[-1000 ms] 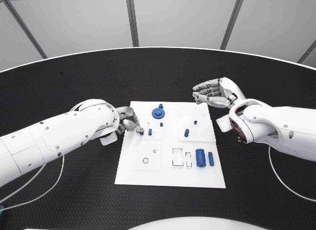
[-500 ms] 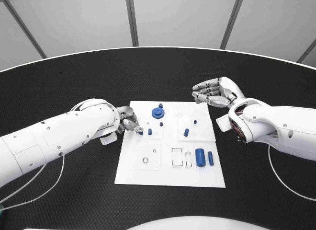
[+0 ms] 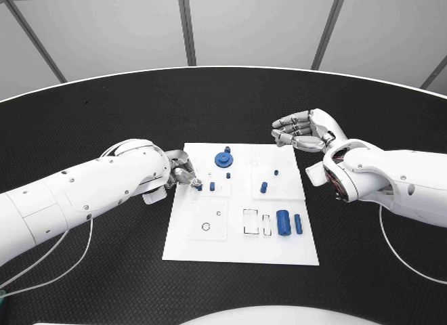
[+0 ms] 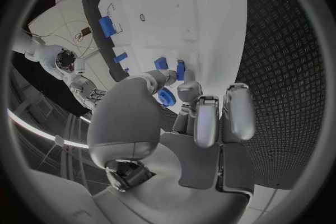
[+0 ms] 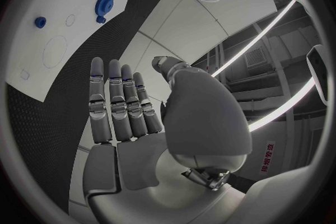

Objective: Assemble the parts on the task board

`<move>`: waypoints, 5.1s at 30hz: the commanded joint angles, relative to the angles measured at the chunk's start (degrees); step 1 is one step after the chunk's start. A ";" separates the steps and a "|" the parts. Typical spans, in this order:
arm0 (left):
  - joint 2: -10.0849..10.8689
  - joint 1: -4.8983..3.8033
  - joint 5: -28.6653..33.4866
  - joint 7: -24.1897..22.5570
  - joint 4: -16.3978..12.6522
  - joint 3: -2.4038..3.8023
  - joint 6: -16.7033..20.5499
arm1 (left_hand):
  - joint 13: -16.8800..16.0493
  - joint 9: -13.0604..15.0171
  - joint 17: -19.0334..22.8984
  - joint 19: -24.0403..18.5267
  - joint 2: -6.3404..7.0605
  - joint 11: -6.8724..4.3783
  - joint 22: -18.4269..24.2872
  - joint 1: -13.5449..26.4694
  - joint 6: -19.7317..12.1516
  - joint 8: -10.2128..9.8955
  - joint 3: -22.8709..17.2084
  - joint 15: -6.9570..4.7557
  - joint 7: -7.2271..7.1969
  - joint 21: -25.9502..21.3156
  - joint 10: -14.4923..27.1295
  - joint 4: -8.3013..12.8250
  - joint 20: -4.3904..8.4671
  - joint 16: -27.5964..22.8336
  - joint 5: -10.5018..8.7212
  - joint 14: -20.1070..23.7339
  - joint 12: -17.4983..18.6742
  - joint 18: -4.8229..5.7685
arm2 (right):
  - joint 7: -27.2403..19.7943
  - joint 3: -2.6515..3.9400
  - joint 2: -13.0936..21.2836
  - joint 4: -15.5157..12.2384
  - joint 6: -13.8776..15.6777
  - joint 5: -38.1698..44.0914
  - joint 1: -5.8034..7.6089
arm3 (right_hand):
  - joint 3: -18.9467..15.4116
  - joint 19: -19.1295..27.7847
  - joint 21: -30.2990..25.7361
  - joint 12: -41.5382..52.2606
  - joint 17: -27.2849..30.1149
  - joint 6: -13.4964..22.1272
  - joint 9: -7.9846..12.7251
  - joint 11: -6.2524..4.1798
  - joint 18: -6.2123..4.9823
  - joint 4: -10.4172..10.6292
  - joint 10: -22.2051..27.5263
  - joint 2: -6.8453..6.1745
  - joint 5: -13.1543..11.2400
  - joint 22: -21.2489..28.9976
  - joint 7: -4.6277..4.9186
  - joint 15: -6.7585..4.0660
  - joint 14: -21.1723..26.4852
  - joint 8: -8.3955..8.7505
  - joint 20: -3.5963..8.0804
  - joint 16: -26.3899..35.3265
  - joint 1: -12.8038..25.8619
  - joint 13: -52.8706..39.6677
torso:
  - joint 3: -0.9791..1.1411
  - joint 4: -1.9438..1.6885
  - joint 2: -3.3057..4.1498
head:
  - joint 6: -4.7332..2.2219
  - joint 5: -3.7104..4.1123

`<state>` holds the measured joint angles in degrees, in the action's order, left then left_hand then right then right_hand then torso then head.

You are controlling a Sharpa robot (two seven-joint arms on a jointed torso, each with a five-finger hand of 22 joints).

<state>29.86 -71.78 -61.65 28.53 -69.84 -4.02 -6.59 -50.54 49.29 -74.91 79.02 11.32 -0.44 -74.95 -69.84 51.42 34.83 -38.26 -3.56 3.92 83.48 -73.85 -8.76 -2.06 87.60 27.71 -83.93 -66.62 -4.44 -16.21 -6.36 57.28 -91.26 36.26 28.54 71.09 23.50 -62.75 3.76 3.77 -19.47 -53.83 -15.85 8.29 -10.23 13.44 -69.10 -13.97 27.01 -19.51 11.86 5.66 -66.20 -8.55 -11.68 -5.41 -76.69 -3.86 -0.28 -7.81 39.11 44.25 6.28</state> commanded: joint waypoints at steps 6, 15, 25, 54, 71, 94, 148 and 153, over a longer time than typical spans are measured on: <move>-0.29 0.00 -0.01 -0.04 -0.03 0.00 -0.52 | -0.05 0.04 -9.15 0.46 -0.27 -0.16 -0.61 -0.12 0.38 0.34 -8.20 -0.38 0.06 0.33 -0.54 8.47 -0.09 0.29 0.30 -4.59 -0.39 0.91 | -0.01 0.00 -0.05 0.02 -0.04 0.00 0.00 | 0.24 -0.01 0.15 0.11 0.09 -0.20 0.07 -0.10 -0.26 0.01 0.16 0.43 0.35 0.24 0.27 -0.05 -0.04 0.14 0.00 0.19 0.02 0.00 | -0.01 0.00 0.00 | 0.11 0.13; -0.45 0.01 -0.01 -0.14 -0.10 -0.01 -1.41 | -0.11 0.03 -9.15 0.41 -0.27 -0.17 -0.54 -0.07 0.44 0.33 -8.21 -0.40 0.05 0.31 -0.59 8.52 -0.08 0.29 0.39 -4.59 -0.42 0.89 | 0.02 0.00 -0.10 0.10 -0.09 0.00 0.00 | 0.24 -0.01 0.15 0.11 0.09 -0.20 0.07 -0.10 -0.26 0.01 0.16 0.43 0.35 0.24 0.27 -0.05 -0.04 0.14 0.00 0.19 0.02 0.00 | -0.02 -0.03 0.00 | 0.31 0.17; -0.74 0.01 -0.01 0.00 0.50 -0.01 -1.32 | -0.14 0.02 -9.14 0.46 -0.25 -0.17 -0.61 -0.06 0.45 0.33 -8.20 -0.40 0.05 0.34 -0.62 8.55 -0.08 0.28 0.41 -4.59 -0.44 0.91 | 0.02 0.00 -0.14 0.13 -0.11 0.00 0.00 | 0.24 -0.01 0.15 0.11 0.09 -0.20 0.07 -0.10 -0.26 0.01 0.16 0.43 0.35 0.24 0.27 -0.05 -0.04 0.14 0.00 0.19 0.02 0.00 | -0.01 0.02 -0.01 | 0.32 0.20; -1.30 0.02 -0.17 0.49 1.14 -0.01 -1.97 | -0.62 -0.14 -9.16 0.63 0.20 -0.35 -0.91 0.45 1.13 0.35 -8.05 -0.57 -0.11 0.53 -1.21 9.50 0.08 0.28 3.37 -4.60 -0.59 0.96 | 0.01 0.00 -0.22 0.21 -0.16 0.00 0.00 | 0.24 -0.06 0.16 0.11 0.09 -0.22 0.07 -0.11 -0.26 0.02 0.13 0.43 0.37 0.40 0.27 -0.05 -0.08 0.13 0.01 0.19 0.06 0.00 | -0.01 -0.04 0.02 | 0.52 0.32; -2.51 0.18 -0.18 1.36 2.12 -0.01 -2.71 | -0.86 -0.14 -9.16 0.67 0.24 -0.37 -0.98 0.52 1.20 0.37 -7.97 -0.59 -0.13 0.57 -1.36 9.56 0.09 0.28 3.68 -4.60 -0.73 0.97 | 0.02 0.00 0.08 -0.12 -0.12 0.00 0.00 | 0.25 -0.11 0.17 0.11 0.10 -0.23 0.07 -0.12 -0.26 0.02 0.12 0.43 0.39 0.55 0.26 -0.06 -0.10 0.13 0.02 0.20 0.07 0.00 | -0.02 0.01 0.04 | 0.77 0.57; -3.11 0.42 0.15 2.21 3.67 -0.02 -2.13 | -0.10 0.34 -9.10 0.15 0.75 -1.20 -0.33 4.69 0.40 0.73 -0.24 -1.19 -1.49 -0.08 -1.37 5.84 0.09 0.25 3.33 -4.59 -0.02 0.85 | 0.05 0.00 0.33 -0.46 -0.05 0.00 0.00 | 0.25 -0.13 0.17 0.10 0.11 -0.23 0.08 -0.11 -0.26 0.01 0.12 0.42 0.40 0.63 0.26 -0.06 -0.11 0.14 0.02 0.22 0.08 0.01 | -0.04 -0.03 -0.04 | 0.98 0.80; -0.89 0.38 11.02 -27.57 2.29 0.00 19.22 | 20.17 -7.52 28.43 -27.59 1.86 5.99 33.10 -9.00 -11.26 -6.79 8.70 5.19 6.40 -24.95 24.02 0.03 -4.92 -19.20 -8.98 16.07 16.38 -5.84 | 0.17 -0.01 -0.01 0.42 0.51 0.00 -0.01 | 0.57 -0.04 0.12 -0.02 0.23 -0.01 0.14 -0.04 -0.23 -0.32 0.44 0.59 0.60 1.26 0.33 0.03 0.21 0.28 -0.01 0.47 -0.39 0.06 | 0.01 0.08 0.13 | -0.95 1.41; -2.24 0.40 3.42 -32.09 2.33 -0.01 19.19 | 27.89 -13.38 31.58 -29.09 3.57 6.93 31.64 -11.33 -8.47 -9.31 4.37 5.98 6.66 -23.71 25.09 5.37 -5.76 -19.40 -9.45 19.06 24.74 -6.03 | 0.21 -0.01 -0.08 0.41 0.44 0.00 -0.01 | 0.73 -0.07 0.14 -0.01 0.24 -0.02 0.15 -0.05 -0.23 -0.49 0.46 0.67 0.61 1.37 0.33 0.02 0.20 0.28 0.00 0.48 -0.63 0.06 | 0.02 0.12 0.19 | -1.22 1.53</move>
<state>27.91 -71.39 -55.54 -2.64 -67.57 -4.02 12.68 -23.59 36.70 -43.47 50.36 14.81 6.48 -42.97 -80.88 42.64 25.91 -33.63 2.37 10.61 59.36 -48.35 -4.19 -7.98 67.88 18.40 -65.08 -42.75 -9.80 -16.01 -6.37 57.21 -90.84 36.71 28.54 71.09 23.98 -62.75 3.76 3.77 -19.29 -53.83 -15.80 8.29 -10.23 12.96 -69.10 -13.67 27.46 -18.19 11.86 5.66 -66.20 -8.55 -11.68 -5.11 -76.99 -3.86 -0.25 -7.74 39.20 43.19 7.72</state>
